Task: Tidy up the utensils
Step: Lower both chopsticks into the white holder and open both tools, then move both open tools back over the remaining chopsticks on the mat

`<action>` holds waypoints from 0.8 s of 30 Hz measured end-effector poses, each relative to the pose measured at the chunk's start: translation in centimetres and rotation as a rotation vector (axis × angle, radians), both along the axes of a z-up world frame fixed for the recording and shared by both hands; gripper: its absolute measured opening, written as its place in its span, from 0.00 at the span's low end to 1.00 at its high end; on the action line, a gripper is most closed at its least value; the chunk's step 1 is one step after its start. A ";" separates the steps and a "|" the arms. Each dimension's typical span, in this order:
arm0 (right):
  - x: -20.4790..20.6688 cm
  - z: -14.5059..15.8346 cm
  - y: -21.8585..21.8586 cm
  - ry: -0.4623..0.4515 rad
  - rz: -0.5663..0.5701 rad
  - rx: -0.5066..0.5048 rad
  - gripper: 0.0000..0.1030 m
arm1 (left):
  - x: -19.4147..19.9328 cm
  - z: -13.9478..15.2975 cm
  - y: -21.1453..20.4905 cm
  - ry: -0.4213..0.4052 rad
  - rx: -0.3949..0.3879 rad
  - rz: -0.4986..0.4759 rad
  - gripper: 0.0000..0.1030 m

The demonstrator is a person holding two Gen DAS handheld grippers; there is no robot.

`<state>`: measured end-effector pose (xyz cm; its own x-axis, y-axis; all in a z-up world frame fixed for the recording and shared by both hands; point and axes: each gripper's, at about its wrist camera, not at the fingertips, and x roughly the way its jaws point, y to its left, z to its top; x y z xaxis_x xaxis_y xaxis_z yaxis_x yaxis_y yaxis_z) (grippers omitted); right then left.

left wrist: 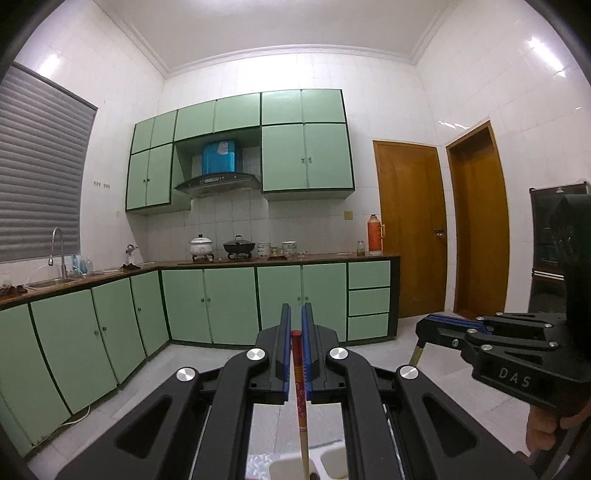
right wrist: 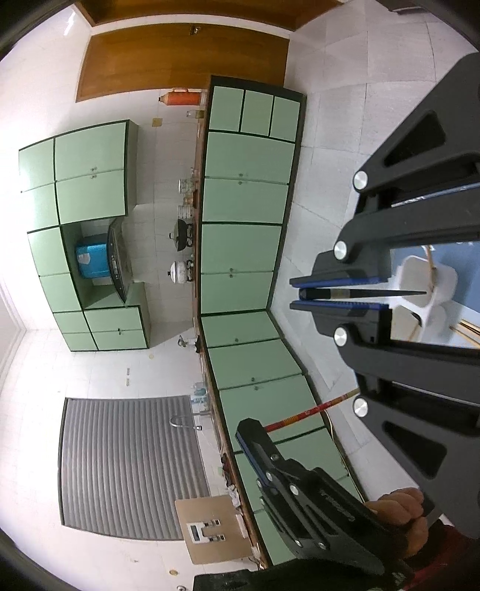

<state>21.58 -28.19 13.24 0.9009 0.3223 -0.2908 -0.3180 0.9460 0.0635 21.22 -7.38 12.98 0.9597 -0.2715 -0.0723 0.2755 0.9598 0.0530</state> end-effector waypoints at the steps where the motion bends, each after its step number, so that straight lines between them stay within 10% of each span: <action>1: 1.0 -0.6 0.0 0.008 -0.005 -0.002 0.05 | 0.7 -0.4 -0.1 0.005 -0.003 0.002 0.05; 24: 5.4 -11.7 1.0 0.248 -0.027 -0.002 0.12 | 8.7 -12.1 1.9 0.325 0.015 0.067 0.12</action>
<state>27.01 -27.21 1.57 0.8100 0.2979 -0.5051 -0.2671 0.9543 0.1344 29.93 -5.44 0.89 0.9013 -0.2050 -0.3815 0.2164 0.9762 -0.0131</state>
